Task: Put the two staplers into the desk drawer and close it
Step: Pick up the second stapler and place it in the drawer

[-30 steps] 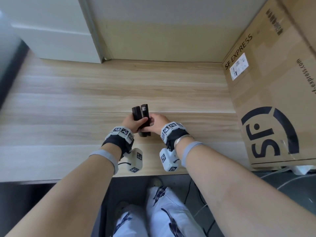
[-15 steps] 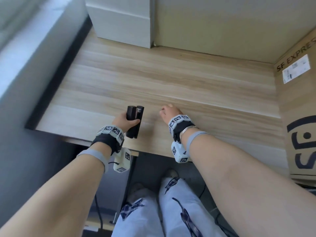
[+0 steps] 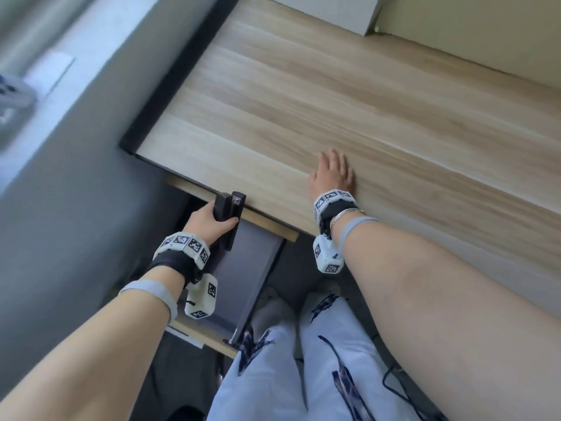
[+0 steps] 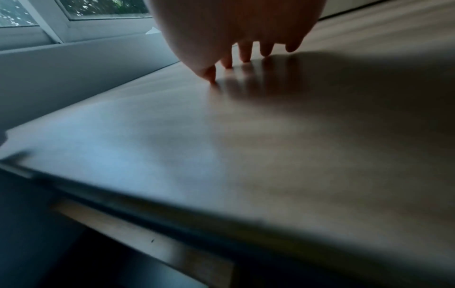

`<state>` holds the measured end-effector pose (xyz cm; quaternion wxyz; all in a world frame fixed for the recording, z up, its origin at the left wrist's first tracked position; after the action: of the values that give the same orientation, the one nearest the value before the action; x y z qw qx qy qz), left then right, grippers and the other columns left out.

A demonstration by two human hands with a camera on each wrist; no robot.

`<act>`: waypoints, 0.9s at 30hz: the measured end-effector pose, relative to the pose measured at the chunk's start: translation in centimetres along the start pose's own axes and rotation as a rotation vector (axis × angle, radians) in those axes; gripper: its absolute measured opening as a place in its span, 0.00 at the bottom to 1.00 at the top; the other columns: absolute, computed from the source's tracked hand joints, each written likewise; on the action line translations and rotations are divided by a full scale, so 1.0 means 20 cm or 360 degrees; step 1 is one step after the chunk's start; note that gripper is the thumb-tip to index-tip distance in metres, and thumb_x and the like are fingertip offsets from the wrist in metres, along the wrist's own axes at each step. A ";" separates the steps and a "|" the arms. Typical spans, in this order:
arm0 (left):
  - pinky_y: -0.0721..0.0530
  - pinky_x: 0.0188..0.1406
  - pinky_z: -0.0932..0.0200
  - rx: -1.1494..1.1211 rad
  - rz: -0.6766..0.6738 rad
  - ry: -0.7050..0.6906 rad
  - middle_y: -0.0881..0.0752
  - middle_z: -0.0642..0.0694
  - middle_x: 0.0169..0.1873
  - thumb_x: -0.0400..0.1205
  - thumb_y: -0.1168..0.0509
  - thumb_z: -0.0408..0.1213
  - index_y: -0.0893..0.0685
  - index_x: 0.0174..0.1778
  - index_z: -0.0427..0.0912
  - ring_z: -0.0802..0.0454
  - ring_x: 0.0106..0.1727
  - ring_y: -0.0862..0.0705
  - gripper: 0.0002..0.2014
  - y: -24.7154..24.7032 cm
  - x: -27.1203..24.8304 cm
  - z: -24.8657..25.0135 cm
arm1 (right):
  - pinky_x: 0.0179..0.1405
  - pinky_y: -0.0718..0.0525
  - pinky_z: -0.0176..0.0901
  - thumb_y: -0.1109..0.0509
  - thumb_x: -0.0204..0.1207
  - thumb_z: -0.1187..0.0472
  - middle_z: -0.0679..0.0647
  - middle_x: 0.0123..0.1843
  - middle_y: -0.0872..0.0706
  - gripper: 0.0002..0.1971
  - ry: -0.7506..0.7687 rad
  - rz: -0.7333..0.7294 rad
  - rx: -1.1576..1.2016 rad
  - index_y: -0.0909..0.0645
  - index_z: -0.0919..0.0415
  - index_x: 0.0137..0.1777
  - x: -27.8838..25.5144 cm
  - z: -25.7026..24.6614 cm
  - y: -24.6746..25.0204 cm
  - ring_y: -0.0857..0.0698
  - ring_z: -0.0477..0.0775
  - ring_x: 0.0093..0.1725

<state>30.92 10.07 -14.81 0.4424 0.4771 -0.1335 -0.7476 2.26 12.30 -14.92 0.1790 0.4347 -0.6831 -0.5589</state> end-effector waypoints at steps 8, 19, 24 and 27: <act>0.22 0.51 0.59 -0.0039 0.0056 0.0195 0.13 0.46 0.46 0.72 0.31 0.45 0.19 0.58 0.51 0.44 0.53 0.15 0.17 -0.14 0.06 -0.41 | 0.84 0.51 0.57 0.46 0.79 0.56 0.48 0.86 0.42 0.29 -0.0038 0.0346 -0.0138 0.41 0.47 0.82 -0.05 -0.01 -0.06 0.45 0.54 0.86; 0.20 0.61 0.49 0.0327 -0.0121 0.0486 0.15 0.31 0.58 0.75 0.32 0.43 0.24 0.65 0.43 0.35 0.64 0.18 0.23 -0.46 0.32 -0.81 | 0.83 0.44 0.57 0.44 0.75 0.56 0.48 0.84 0.36 0.30 -0.0028 0.0494 -0.0195 0.36 0.47 0.80 -0.05 0.00 -0.05 0.39 0.54 0.84; 0.21 0.63 0.50 0.0482 -0.0305 0.0588 0.15 0.34 0.60 0.73 0.34 0.38 0.25 0.68 0.40 0.34 0.63 0.17 0.25 -0.63 0.40 -0.96 | 0.83 0.44 0.55 0.44 0.74 0.56 0.47 0.84 0.36 0.31 -0.0051 0.0521 -0.0209 0.36 0.46 0.80 -0.05 0.01 -0.05 0.39 0.53 0.84; 0.20 0.63 0.51 0.0546 -0.0367 0.0569 0.14 0.33 0.59 0.73 0.33 0.35 0.25 0.69 0.39 0.35 0.63 0.16 0.26 -0.71 0.44 -1.00 | 0.83 0.44 0.55 0.44 0.74 0.57 0.47 0.84 0.36 0.31 -0.0049 0.0520 -0.0200 0.35 0.46 0.79 -0.05 0.00 -0.06 0.39 0.53 0.84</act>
<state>38.64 15.69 -39.03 0.2835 0.6816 -0.1228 -0.6633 3.17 13.09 -15.73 0.2837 0.2973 -0.7110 -0.5706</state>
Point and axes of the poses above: each hand's wrist, its own x-axis towards the middle knuckle, its own y-axis out of the back of the hand, z = x × y, the point moved 10 cm from there along x, towards the middle knuckle
